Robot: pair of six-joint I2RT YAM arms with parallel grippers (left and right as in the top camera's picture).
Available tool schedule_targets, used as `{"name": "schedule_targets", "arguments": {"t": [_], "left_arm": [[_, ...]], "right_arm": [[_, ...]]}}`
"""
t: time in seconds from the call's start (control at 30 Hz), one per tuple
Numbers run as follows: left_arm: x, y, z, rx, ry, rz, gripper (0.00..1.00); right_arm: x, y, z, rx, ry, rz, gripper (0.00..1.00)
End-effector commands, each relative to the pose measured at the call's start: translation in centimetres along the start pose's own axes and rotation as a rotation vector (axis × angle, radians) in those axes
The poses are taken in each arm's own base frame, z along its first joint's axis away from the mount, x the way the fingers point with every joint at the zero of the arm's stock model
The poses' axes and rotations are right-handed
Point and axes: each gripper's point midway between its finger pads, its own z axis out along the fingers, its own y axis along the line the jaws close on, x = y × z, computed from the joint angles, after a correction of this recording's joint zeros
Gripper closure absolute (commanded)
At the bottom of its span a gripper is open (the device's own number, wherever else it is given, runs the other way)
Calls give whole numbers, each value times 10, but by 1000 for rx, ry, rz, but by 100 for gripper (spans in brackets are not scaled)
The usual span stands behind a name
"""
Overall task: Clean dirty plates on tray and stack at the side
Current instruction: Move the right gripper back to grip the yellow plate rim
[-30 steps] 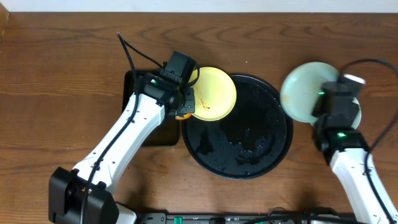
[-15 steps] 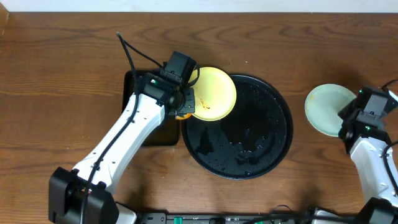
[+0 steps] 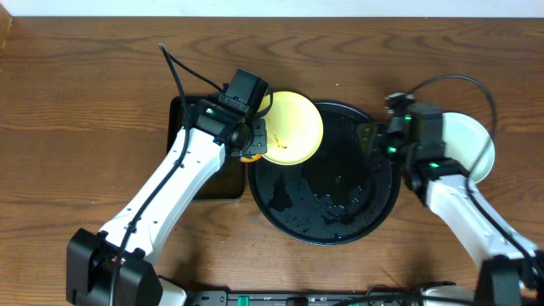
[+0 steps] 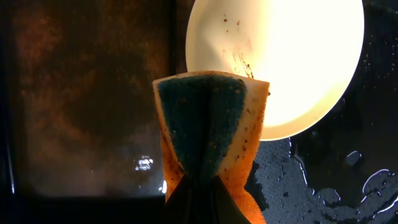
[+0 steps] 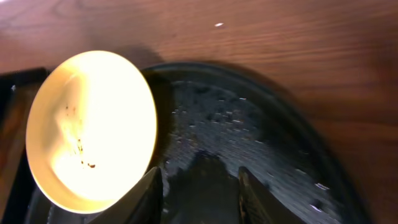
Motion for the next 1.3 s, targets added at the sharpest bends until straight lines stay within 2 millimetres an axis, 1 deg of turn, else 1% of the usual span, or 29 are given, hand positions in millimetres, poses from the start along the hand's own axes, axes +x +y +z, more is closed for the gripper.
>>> {"name": "schedule_targets", "arguments": {"t": [0.0, 0.1, 0.13, 0.17, 0.23, 0.3, 0.37, 0.4, 0.43, 0.47, 0.5, 0.53, 0.63, 0.73, 0.77, 0.8, 0.9, 0.93, 1.0, 1.07, 1.1, 1.17, 1.2, 1.27], "left_arm": [[-4, 4, -8, -8, -31, 7, 93], [-4, 4, -8, -8, -31, 7, 92], [-4, 4, -8, -8, -31, 7, 93], [-4, 4, -8, -8, -31, 7, 92], [-4, 4, -8, -8, -31, 7, 93], [-4, 4, -8, -8, -31, 7, 92], [-4, 4, -8, -8, -31, 7, 93], [-4, 4, -8, -8, -31, 7, 92], [-4, 4, -8, -8, -31, 7, 93], [-4, 4, -8, -8, -31, 7, 93], [-4, 4, -8, -8, -31, 7, 93], [-4, 4, -8, -8, -31, 7, 93], [-4, 4, -8, -8, -30, 7, 93], [-4, 4, -8, -8, -31, 7, 93], [-4, 4, -8, -8, -30, 7, 92], [-4, 4, -8, -8, -30, 7, 93], [-4, 2, -8, -2, -28, 8, 93], [-2, -1, -7, 14, -20, 8, 93], [0, -11, -8, 71, -5, 10, 93], [-1, -24, -7, 136, 4, 14, 92], [0, -28, -6, 153, 11, 17, 93], [4, -43, -3, 217, 38, 27, 93], [6, -48, -2, 239, 50, 32, 93], [14, -68, 3, 317, 98, 47, 93]], "right_arm": [[21, 17, 33, -15, 38, -44, 57], [32, 29, 60, -52, 32, -46, 53], [35, 31, 65, -59, 32, -50, 52], [43, 36, 77, -75, 37, -50, 52], [52, 40, 86, -87, 50, -43, 52], [59, 42, 92, -86, 59, -37, 55], [63, 37, 96, -55, 63, -9, 60], [64, 36, 96, -51, 62, -6, 70], [63, 36, 96, -50, 61, -6, 76], [63, 36, 95, -49, 63, -6, 91], [64, 35, 95, -47, 66, -5, 97], [65, 35, 95, -45, 70, -5, 99], [73, 27, 91, -10, 113, 6, 99], [74, 8, 82, 89, 127, 17, 99], [72, -1, 75, 139, 126, 19, 99], [69, -12, 64, 210, 123, 11, 99], [64, -20, 39, 291, 129, -19, 99], [65, -21, 30, 304, 144, -19, 99], [72, -20, 17, 319, 182, -15, 99], [80, -22, 9, 335, 222, -17, 99], [84, -23, 8, 342, 238, -16, 99], [92, -27, 5, 359, 273, -16, 99], [93, -27, 4, 360, 276, -16, 99], [94, -28, 4, 362, 282, -16, 99]]}}
